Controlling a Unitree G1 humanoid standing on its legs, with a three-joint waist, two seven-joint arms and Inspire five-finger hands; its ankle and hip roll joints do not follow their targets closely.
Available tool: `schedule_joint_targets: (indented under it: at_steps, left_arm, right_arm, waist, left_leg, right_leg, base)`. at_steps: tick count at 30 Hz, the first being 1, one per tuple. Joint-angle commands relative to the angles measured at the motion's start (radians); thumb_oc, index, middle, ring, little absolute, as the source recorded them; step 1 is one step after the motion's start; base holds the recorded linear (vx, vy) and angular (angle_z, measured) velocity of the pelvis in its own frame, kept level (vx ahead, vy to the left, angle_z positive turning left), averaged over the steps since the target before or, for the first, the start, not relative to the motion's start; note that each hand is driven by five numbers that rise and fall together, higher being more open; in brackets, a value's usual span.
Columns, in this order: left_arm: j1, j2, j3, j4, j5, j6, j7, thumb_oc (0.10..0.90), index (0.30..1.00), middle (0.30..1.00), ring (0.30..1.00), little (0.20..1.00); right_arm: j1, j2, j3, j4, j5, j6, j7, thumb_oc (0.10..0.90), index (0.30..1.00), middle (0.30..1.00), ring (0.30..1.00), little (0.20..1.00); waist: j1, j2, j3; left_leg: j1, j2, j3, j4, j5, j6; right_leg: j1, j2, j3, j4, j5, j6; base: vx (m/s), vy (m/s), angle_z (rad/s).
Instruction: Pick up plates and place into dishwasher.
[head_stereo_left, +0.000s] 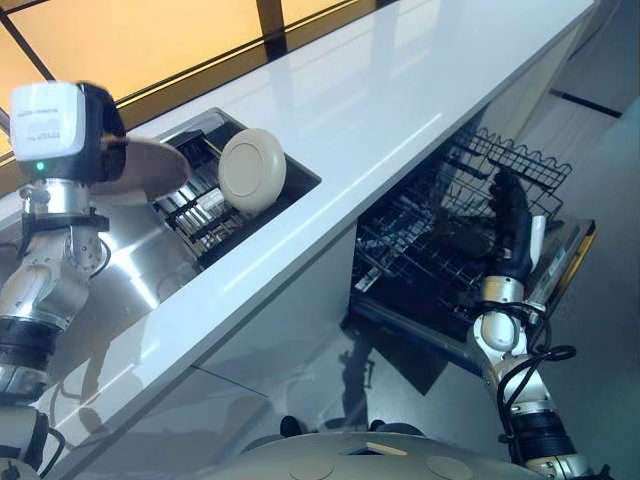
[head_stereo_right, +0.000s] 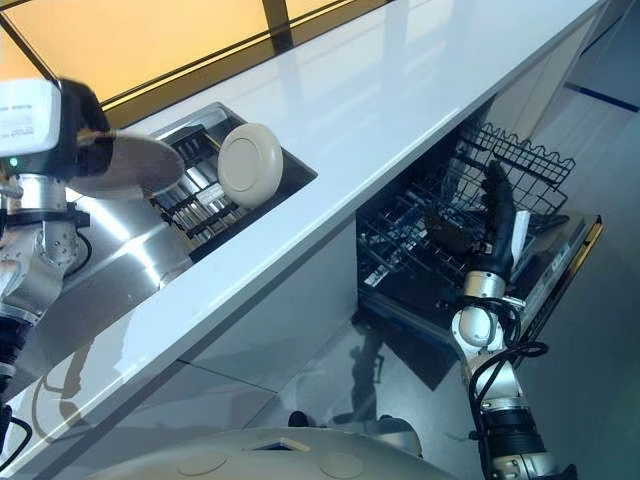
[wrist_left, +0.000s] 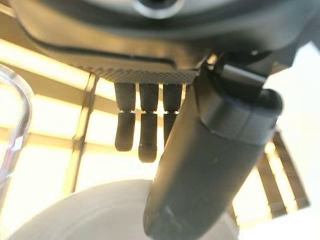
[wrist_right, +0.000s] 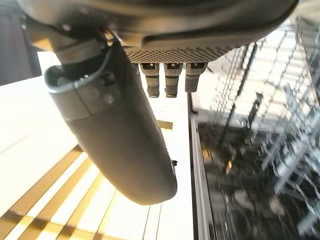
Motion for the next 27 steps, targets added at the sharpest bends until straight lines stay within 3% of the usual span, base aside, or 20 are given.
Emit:
schedule_joint_targets:
  at_steps: [1, 6, 9, 13, 14, 19, 27]
  left_arm:
    - [-0.088, 0.088, 0.124, -0.113, -0.021, -0.012, 0.09, 0.1, 0.3, 0.3, 0.3, 0.2]
    - [-0.097, 0.037, 0.127, -0.238, -0.033, -0.074, 0.077, 0.1, 0.3, 0.3, 0.3, 0.2]
    - [-0.112, 0.011, 0.122, -0.298, -0.054, -0.115, 0.049, 0.1, 0.3, 0.3, 0.3, 0.2]
    - [-0.122, -0.013, 0.107, -0.37, -0.056, -0.156, 0.023, 0.1, 0.3, 0.3, 0.3, 0.2]
    - [-0.131, -0.019, 0.099, -0.389, -0.054, -0.162, 0.015, 0.1, 0.3, 0.3, 0.3, 0.2]
    - [-0.18, -0.047, 0.039, -0.416, -0.023, -0.183, -0.008, 0.1, 0.3, 0.3, 0.3, 0.2]
    - [-0.262, -0.09, -0.07, -0.417, -0.006, -0.194, -0.036, 0.1, 0.3, 0.3, 0.3, 0.2]
  right_arm:
    - [-0.11, -0.082, -0.012, -0.175, -0.101, -0.175, -0.043, 0.8, 0.9, 0.9, 0.9, 0.9]
    - [-0.192, -0.184, 0.013, -0.263, -0.224, -0.213, 0.062, 0.8, 0.9, 0.9, 0.9, 0.9]
    - [-0.247, -0.256, 0.041, -0.303, -0.255, -0.173, 0.166, 0.8, 0.9, 0.9, 0.9, 0.9]
    - [-0.302, -0.308, 0.089, -0.335, -0.163, -0.127, 0.329, 0.8, 0.9, 0.9, 0.9, 0.9]
    - [-0.323, -0.313, 0.106, -0.34, -0.088, -0.108, 0.377, 0.8, 0.9, 0.9, 0.9, 0.9]
    - [-0.387, -0.267, 0.183, -0.35, 0.122, -0.037, 0.493, 0.8, 0.9, 0.9, 0.9, 0.9]
    - [-0.436, -0.145, 0.262, -0.359, 0.408, 0.079, 0.533, 0.8, 0.9, 0.9, 0.9, 0.9]
  waist:
    - [-0.003, 0.031, -0.056]
    - [0.031, 0.012, -0.059]
    - [0.047, -0.002, -0.061]
    - [0.065, -0.02, -0.063]
    - [0.07, -0.024, -0.063]
    - [0.082, -0.033, -0.061]
    - [0.091, -0.033, -0.061]
  left_leg:
    - [0.032, -0.096, -0.033, 0.004, -0.126, 0.06]
    - [0.028, -0.099, -0.053, 0.007, -0.128, 0.059]
    - [0.025, -0.099, -0.061, 0.007, -0.126, 0.055]
    - [0.021, -0.098, -0.07, 0.006, -0.122, 0.049]
    - [0.019, -0.099, -0.073, 0.006, -0.121, 0.048]
    - [0.016, -0.1, -0.08, 0.005, -0.117, 0.045]
    - [0.007, -0.101, -0.082, 0.004, -0.111, 0.041]
  right_leg:
    - [-0.084, 0.087, -0.023, 0.09, -0.006, 0.017]
    - [-0.084, 0.079, -0.039, 0.104, -0.017, 0.018]
    - [-0.083, 0.075, -0.054, 0.106, -0.023, 0.019]
    - [-0.08, 0.07, -0.074, 0.104, -0.023, 0.021]
    - [-0.079, 0.069, -0.081, 0.103, -0.023, 0.02]
    - [-0.077, 0.065, -0.098, 0.095, -0.015, 0.02]
    - [-0.079, 0.063, -0.113, 0.089, -0.008, 0.022]
  base:
    - [0.0, 0.0, 0.0]
    - [-0.03, 0.006, 0.01]
    - [-0.05, -0.014, 0.07]
    - [-0.04, -0.019, 0.14]
    - [-0.03, -0.019, 0.19]
    - [-0.02, -0.021, 0.12]
    - [-0.01, -0.018, 0.07]
